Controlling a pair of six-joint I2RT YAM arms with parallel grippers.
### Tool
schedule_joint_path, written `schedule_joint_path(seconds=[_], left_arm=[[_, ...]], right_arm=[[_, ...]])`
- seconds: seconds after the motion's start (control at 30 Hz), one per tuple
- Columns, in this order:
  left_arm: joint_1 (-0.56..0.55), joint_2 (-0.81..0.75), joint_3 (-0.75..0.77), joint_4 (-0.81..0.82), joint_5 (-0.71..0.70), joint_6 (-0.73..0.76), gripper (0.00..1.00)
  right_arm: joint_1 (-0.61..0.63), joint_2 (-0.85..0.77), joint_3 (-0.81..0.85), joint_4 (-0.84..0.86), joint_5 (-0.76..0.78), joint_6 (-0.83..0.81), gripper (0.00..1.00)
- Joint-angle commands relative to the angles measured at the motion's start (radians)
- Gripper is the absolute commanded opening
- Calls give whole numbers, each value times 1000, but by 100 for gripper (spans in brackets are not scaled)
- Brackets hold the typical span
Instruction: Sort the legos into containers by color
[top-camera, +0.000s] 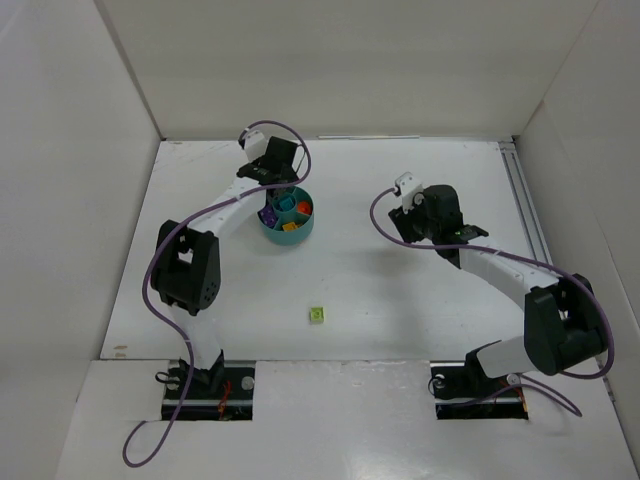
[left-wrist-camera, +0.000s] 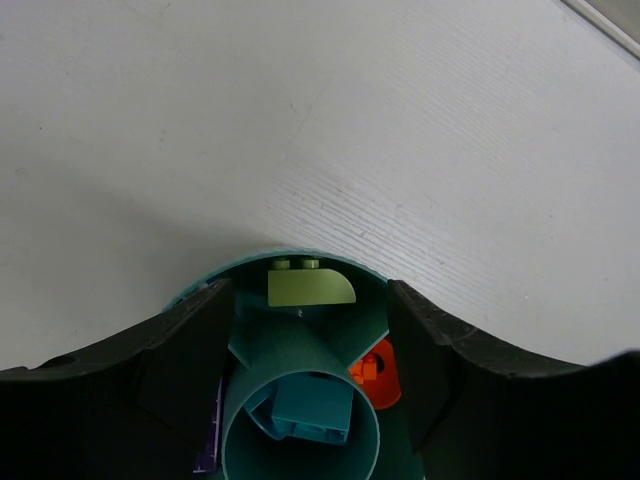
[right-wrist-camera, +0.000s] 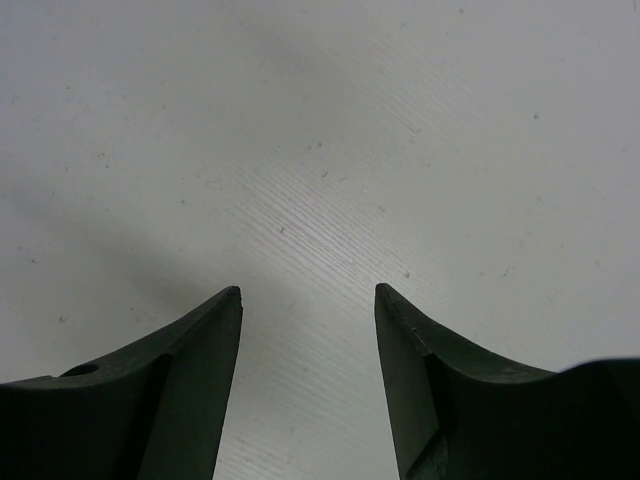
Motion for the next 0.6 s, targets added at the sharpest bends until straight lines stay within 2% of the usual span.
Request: schedule_joint_path(seconds=[0.0, 0.13, 0.23, 0.27, 0.37, 0.4, 0.43, 0.5, 0.57], left_arm=[[6, -82, -18, -10, -24, -6, 59], [6, -166, -53, -19, -33, -17, 67], [6, -246, -122, -19, -43, -37, 91], [6, -309, -148, -19, -32, -37, 99], [-3, -401, -275, 1, 20, -65, 99], [-3, -452, -335, 1, 42, -65, 99], [-13, -473, -364, 1, 60, -65, 99], [-36, -533, -418, -9, 89, -86, 99], [-67, -573, -502, -19, 103, -97, 99]], right_arm=[[-6, -47, 20, 53, -34, -30, 61], [65, -90, 11, 53, -35, -90, 62], [161, -129, 1, 2, -21, -104, 67], [230, -129, 0, 2, -21, -104, 69], [373, -138, -21, -11, 11, -113, 74], [478, -138, -35, -11, 11, -130, 75], [528, -112, -35, -11, 21, -165, 75], [618, -75, -46, -2, -11, -190, 77], [658, -3, -46, 19, -77, -216, 77]])
